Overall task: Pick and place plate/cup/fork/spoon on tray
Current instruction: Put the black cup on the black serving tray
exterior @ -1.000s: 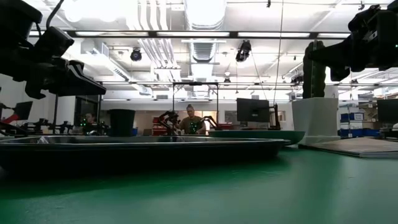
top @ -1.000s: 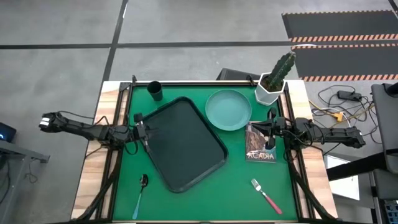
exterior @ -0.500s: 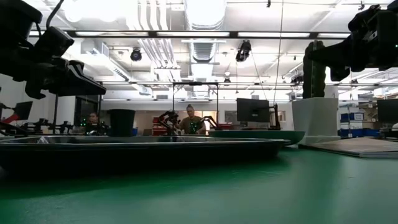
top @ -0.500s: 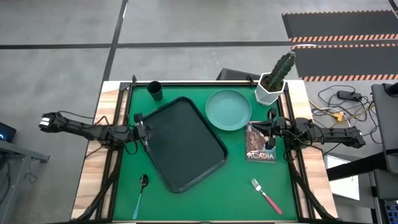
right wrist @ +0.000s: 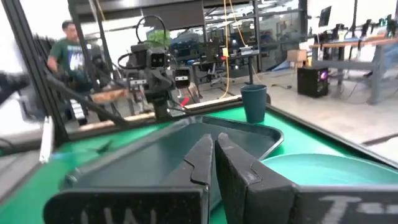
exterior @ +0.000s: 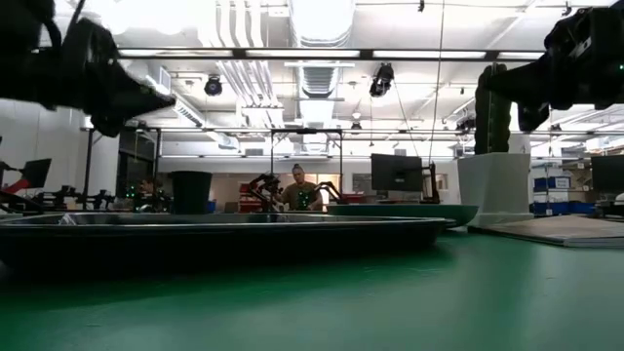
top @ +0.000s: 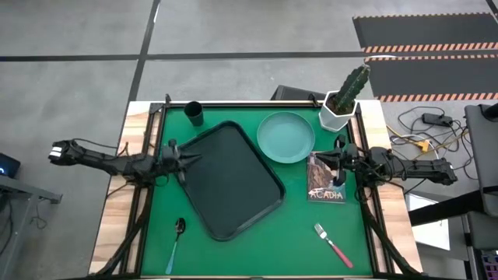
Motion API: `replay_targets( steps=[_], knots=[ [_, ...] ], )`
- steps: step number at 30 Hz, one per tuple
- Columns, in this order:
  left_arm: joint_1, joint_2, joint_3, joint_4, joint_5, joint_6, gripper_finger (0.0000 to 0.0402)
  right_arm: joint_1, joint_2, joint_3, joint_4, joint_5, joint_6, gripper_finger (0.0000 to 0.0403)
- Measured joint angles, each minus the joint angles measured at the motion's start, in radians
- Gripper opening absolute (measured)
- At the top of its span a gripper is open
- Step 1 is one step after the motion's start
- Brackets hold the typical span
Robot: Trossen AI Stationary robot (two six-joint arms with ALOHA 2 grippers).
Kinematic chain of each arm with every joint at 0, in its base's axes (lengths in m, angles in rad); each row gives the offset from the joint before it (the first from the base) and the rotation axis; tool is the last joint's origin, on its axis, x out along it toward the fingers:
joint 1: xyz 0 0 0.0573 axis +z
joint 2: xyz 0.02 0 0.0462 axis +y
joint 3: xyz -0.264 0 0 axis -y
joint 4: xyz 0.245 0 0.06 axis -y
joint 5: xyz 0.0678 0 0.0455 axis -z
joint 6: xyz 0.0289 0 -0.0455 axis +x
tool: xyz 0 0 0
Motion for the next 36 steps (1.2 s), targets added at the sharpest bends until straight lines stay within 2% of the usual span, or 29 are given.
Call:
replay_targets(
  steps=[7,12,16,23,25,29,36],
  knots=[
    [0.0,0.003,0.0,0.371,0.0,-0.022,0.0017,0.0,0.0,0.01,0.091,0.0,0.007,0.0009],
    [0.002,0.007,0.004,0.506,-0.013,0.003,0.0017,0.0,0.028,0.091,0.096,0.0,0.008,0.0009],
    [0.002,0.049,0.059,0.523,-0.023,0.042,0.0017,0.0,0.086,0.165,0.092,0.0,-0.01,0.0009],
    [0.007,0.211,0.197,0.516,-0.06,0.066,0.0017,0.0,0.203,0.3,0.045,0.001,-0.121,0.0009],
    [0.011,0.262,0.244,0.474,-0.116,0.068,0.0017,0.0,0.23,0.327,0.047,0.001,-0.144,0.0009],
    [0.041,0.349,0.363,0.281,-0.209,0.056,0.0017,0.0,0.273,0.367,0.041,0.0,-0.16,0.0009],
    [0.185,0.488,0.611,-0.22,-0.215,-0.088,0.0017,0.0,0.301,0.377,0.017,0.001,-0.16,0.0009]
  ],
)
